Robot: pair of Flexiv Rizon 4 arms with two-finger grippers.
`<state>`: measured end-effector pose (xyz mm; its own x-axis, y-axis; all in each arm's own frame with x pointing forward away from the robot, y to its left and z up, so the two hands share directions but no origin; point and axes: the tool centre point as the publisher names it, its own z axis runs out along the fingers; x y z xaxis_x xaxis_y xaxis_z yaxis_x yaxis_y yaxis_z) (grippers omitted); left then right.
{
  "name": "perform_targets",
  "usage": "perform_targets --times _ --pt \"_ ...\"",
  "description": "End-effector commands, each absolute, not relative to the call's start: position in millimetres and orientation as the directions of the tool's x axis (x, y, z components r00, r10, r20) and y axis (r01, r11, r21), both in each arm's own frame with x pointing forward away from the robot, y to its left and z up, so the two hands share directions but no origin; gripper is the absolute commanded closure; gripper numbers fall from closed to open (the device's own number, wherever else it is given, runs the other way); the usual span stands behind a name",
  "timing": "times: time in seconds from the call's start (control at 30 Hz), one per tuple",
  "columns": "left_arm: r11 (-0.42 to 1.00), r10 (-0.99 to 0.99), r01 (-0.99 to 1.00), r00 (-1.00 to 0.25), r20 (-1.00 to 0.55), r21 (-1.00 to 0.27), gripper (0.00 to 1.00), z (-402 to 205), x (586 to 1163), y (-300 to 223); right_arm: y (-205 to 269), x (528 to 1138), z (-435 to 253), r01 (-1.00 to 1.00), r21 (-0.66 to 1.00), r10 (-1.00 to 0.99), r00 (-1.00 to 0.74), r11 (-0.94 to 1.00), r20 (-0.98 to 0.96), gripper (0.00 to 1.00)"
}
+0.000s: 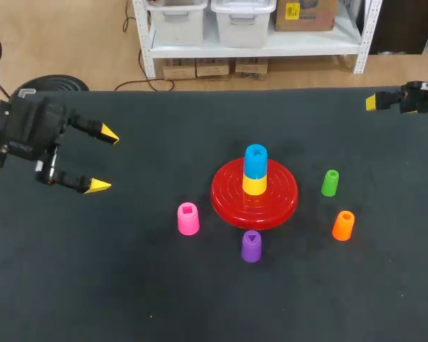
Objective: Pick up and stack the cylinders on the red base in this order: pink,purple,orange,green
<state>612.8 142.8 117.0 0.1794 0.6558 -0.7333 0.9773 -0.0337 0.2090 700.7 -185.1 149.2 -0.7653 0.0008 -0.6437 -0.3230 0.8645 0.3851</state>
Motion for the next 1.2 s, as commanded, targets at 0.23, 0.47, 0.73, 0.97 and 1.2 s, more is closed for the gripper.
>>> perform_targets --times 0.23,0.47,0.73,0.97,1.2 --pt "0.018 0.675 0.981 0.13 -0.727 0.192 0.0 115 617 147 -185 700 150 -0.322 0.384 0.001 -0.766 0.865 -0.643 0.0" --pt "0.004 0.681 0.987 0.116 -0.723 0.162 0.0 113 612 152 -185 700 150 -0.322 0.384 0.001 -0.766 0.865 -0.643 0.0" --pt "-0.002 0.666 0.99 0.105 -0.739 0.139 0.0 114 607 168 -185 700 150 -0.322 0.384 0.001 -0.766 0.865 -0.643 0.0" --pt "0.0 0.643 0.986 0.126 -0.755 0.164 0.0 120 608 168 -185 700 150 -0.322 0.384 0.001 -0.766 0.865 -0.643 0.0" --pt "-0.025 0.644 0.982 0.16 -0.748 0.188 0.0 122 610 166 -185 700 150 -0.322 0.384 0.001 -0.766 0.865 -0.643 0.0"
